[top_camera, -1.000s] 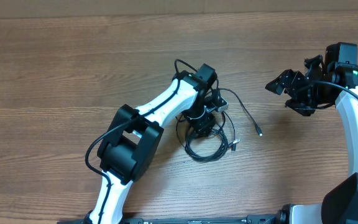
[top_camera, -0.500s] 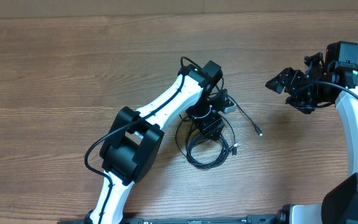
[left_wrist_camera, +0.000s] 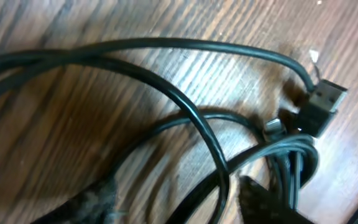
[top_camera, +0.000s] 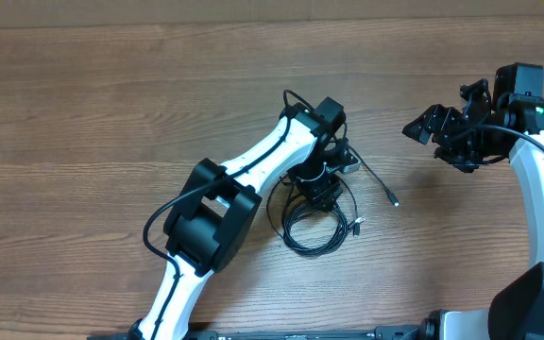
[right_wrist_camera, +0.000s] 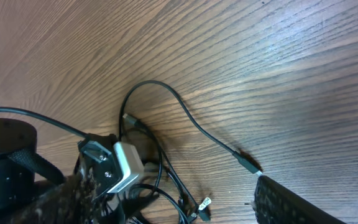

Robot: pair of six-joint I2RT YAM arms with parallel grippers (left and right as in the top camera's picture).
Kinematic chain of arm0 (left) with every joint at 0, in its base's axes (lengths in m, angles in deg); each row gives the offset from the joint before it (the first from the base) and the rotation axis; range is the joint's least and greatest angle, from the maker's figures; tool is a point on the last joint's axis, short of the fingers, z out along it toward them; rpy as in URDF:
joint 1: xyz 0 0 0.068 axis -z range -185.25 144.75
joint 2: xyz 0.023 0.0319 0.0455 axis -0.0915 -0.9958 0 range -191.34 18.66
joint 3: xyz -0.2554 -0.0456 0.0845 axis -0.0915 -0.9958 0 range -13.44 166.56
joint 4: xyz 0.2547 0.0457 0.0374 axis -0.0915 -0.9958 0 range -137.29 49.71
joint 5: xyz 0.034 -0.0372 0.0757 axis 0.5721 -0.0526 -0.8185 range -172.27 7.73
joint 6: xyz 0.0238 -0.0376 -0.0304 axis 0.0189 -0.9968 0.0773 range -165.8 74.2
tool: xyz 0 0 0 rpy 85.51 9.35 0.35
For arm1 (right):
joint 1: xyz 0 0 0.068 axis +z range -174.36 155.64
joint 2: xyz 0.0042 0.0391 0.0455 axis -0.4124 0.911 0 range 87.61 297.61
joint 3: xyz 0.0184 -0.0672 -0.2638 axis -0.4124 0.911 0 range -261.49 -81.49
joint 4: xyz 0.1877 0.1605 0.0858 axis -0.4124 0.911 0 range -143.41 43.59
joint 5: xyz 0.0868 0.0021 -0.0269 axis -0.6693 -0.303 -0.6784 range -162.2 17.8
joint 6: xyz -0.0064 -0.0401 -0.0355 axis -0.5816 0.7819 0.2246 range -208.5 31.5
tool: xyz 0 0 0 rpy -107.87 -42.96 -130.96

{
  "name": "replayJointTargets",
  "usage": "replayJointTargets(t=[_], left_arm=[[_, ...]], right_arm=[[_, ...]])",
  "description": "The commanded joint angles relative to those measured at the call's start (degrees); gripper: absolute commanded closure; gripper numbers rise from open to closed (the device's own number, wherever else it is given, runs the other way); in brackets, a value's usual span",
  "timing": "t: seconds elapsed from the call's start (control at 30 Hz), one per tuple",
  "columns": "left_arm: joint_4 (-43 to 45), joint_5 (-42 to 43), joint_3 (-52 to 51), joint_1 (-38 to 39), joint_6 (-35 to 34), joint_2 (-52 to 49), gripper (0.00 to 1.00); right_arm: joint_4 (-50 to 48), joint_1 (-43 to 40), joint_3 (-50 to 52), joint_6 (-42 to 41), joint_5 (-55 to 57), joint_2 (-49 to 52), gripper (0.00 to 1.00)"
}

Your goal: Untangle cables

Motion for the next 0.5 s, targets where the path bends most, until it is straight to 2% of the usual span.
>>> replayJointTargets(t=[0.0, 0.13, 0.23, 0.47], left_arm=[[1.42, -1.09, -0.74, 1.22, -0.26, -4.57, 0.53], [1.4, -2.91, -0.7, 1.25, -2.03, -4.57, 0.71], [0.81, -7.52, 0.07, 1.22, -7.04, -4.52, 0.95], [-5.84, -8.26, 10.25, -1.2, -16.55, -1.53, 0.96]], right_arm=[[-0.15, 0.02, -1.51, 0.61, 0.35, -1.75, 0.19], [-0.15, 0.04, -1.51, 0.59, 0.35, -1.75, 0.19], [-0.13, 0.04, -1.51, 0.59, 0.33, -1.75, 0.19], [0.28, 0.04, -1.51, 0.59, 0.33, -1.75, 0.19]])
